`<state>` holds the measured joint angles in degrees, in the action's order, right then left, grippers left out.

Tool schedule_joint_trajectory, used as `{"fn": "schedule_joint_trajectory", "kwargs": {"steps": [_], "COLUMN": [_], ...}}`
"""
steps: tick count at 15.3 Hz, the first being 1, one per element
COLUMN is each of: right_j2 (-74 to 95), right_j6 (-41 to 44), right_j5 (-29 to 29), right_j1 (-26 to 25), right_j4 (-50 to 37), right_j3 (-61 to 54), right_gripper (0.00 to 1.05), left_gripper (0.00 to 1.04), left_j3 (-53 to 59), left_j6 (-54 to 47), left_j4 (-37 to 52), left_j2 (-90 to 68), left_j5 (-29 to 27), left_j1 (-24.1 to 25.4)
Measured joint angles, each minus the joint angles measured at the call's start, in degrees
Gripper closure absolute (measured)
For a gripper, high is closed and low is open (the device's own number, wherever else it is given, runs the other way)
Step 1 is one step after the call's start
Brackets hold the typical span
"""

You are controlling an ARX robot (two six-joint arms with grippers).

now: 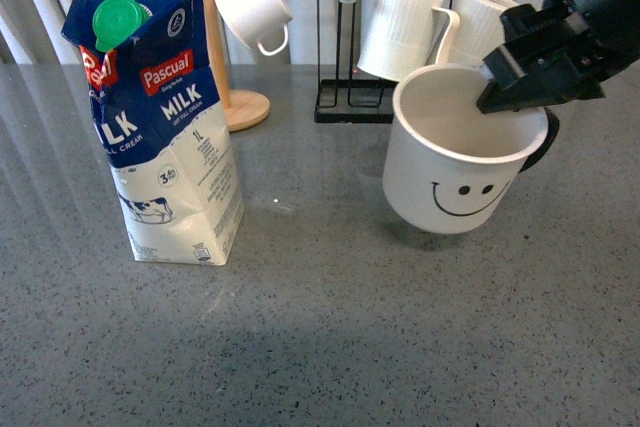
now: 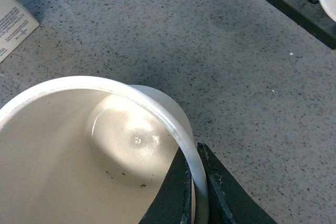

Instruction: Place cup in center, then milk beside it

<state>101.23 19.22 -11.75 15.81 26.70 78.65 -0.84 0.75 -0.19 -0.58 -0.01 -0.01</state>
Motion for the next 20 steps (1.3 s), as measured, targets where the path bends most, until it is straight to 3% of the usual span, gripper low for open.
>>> {"fn": "schedule_joint_trajectory", "kwargs": {"steps": [6, 20], "right_j2": [4.2, 7.4], "right_j6": [-1.3, -2.4], "right_j5": [2.0, 4.4], "right_j1": [3.8, 4.1], "right_j4": [1.3, 2.9], "right_j3": [2.6, 5.0], "right_gripper": [1.02, 1.02], "left_gripper": [0.07, 0.07], "left_j3": [0.0, 0.0], "left_j6": [0.0, 0.0], "left_j4": [0.0, 0.0], "left_j2": [0.0, 0.0], "left_j5": [0.0, 0.0], "left_j1": [0.0, 0.0]}}
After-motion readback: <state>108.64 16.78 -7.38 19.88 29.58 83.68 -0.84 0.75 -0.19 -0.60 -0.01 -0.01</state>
